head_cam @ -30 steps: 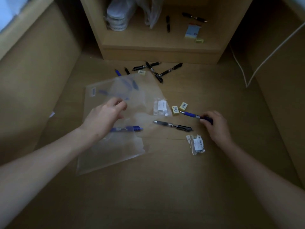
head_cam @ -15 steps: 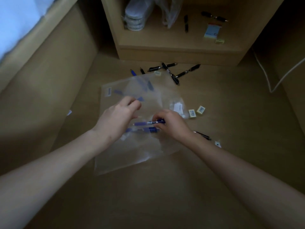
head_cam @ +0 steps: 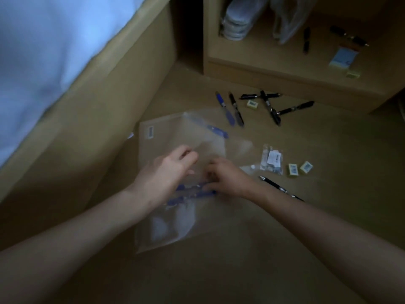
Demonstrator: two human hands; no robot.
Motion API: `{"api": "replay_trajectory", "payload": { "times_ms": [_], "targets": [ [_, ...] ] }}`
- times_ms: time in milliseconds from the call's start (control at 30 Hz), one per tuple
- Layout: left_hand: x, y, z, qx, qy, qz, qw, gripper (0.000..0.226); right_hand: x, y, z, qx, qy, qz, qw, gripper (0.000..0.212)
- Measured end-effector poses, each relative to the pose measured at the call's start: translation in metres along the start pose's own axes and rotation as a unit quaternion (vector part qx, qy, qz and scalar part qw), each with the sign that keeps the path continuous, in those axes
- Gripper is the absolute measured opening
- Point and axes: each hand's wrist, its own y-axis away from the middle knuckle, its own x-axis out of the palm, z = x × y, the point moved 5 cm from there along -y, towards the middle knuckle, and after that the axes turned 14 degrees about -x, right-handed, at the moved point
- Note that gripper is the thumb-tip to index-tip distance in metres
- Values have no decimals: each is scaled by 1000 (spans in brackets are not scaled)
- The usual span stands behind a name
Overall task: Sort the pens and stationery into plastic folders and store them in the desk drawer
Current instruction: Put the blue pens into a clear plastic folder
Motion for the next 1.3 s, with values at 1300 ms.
{"api": "replay_trajectory", "payload": {
  "times_ms": [1300],
  "targets": [
    [-15,-19,20,-175,-73,133,973,29,-57,-65,-123,32,45,-28,998,28]
  ]
}}
